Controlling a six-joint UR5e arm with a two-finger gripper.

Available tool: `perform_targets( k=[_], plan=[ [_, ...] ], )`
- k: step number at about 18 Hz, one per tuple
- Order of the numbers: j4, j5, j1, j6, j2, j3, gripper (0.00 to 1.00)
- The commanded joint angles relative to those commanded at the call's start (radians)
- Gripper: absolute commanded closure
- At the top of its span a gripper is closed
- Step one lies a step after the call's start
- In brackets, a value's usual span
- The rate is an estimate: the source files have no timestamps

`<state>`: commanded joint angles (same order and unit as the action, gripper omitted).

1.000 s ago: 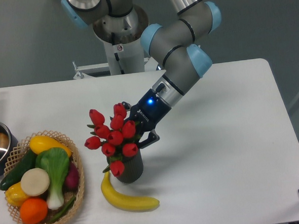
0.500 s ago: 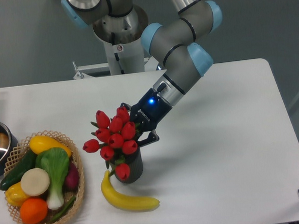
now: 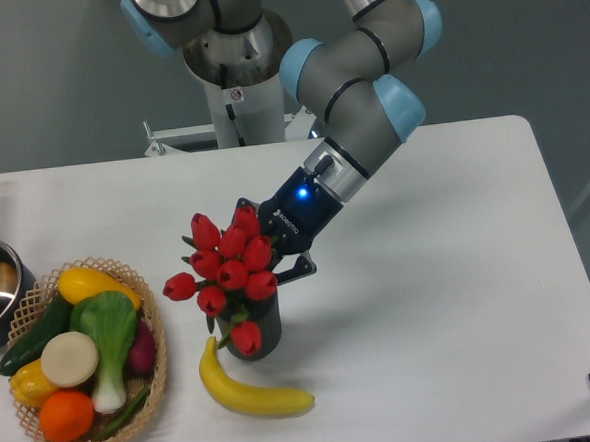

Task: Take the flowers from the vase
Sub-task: 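Lift the gripped tulips up out of the dark vase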

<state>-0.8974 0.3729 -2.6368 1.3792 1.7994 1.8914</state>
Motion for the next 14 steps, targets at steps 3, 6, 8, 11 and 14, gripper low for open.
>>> perform_targets(
  k=[3, 6, 8, 11, 14],
  plan=[
    [0.002, -0.011, -0.018, -0.101, -0.021, -0.021, 0.65],
    [0.002, -0.028, -0.025, -0.124, -0.034, -0.025, 0.65],
    [0.000, -0.051, -0.034, -0.140, -0.049, -0.023, 0.65],
    [0.002, -0.086, -0.040, -0.183, -0.058, -0.032, 0.65],
    [0.002, -0.127, -0.058, -0.187, -0.063, -0.043, 0.65]
  ],
)
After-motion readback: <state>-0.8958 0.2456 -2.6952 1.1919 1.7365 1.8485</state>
